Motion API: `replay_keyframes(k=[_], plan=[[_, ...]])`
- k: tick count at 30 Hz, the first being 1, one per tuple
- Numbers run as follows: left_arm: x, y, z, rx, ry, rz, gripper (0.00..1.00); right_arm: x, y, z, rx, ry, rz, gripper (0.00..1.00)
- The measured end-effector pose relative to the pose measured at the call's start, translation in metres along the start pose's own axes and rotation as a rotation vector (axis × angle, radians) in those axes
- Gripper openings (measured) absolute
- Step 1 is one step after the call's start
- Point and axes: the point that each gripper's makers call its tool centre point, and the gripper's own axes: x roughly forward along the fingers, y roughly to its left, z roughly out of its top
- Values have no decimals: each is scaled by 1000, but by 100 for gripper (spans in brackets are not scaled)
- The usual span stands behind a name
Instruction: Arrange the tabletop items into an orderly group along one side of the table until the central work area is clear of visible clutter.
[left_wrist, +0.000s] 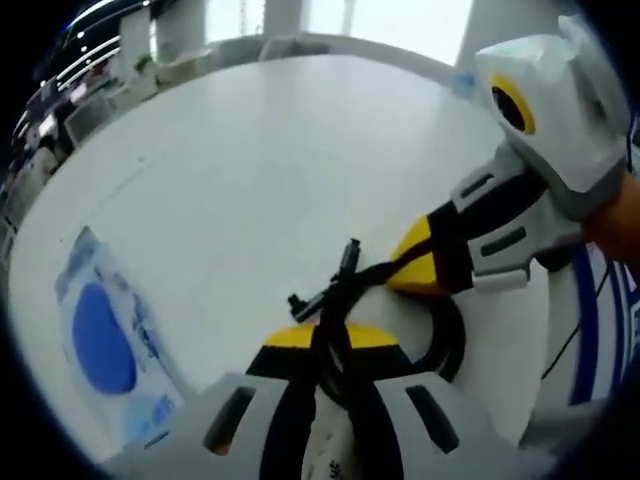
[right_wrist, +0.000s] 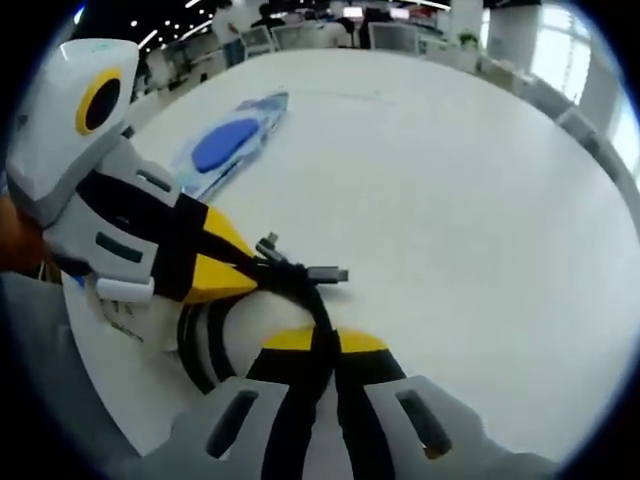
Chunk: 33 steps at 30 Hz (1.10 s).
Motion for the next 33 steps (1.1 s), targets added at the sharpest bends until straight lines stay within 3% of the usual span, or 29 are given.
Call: replay_keyframes(k=[10,20,30,33], plan=[[1,-1,1,31,-13,-13,11,2,0,1,30,-17,6,9],[-6,3,8,0,-45,-22,18,3,1,4,29,-25,2,17],[-18,19,16,-53,-99,20,40,-2,-2,11,12,-56,-19,31],[-20,22,18,-77,-114,25,52,-3,-6,14,7,-70,-42,42]])
